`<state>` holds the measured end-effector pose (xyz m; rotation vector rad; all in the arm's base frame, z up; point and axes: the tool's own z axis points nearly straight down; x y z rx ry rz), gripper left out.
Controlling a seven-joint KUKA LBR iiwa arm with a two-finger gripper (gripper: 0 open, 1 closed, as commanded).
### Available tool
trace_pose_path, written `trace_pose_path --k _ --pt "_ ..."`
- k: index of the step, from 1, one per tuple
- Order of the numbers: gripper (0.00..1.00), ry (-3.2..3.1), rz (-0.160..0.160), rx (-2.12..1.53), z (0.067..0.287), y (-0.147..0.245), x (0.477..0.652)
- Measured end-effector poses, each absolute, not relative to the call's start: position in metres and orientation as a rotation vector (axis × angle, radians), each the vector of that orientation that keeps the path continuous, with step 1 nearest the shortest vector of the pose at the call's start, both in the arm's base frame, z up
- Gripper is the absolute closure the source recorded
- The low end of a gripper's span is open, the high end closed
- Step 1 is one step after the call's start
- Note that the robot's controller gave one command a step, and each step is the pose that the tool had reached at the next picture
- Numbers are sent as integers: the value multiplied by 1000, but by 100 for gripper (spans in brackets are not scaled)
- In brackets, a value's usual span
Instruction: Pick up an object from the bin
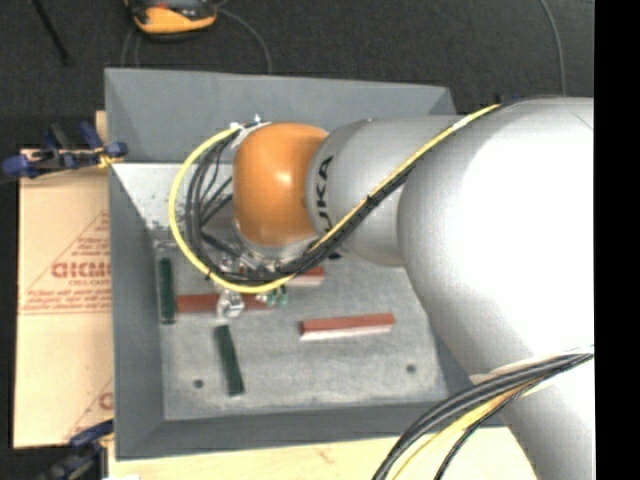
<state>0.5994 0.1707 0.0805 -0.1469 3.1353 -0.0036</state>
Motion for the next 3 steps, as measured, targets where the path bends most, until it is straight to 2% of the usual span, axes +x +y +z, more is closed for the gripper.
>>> trace_pose_path --k 2,3 --pt "100 3135 -3 -146 83 170 599" --pt "100 3133 -2 -144 92 170 598"
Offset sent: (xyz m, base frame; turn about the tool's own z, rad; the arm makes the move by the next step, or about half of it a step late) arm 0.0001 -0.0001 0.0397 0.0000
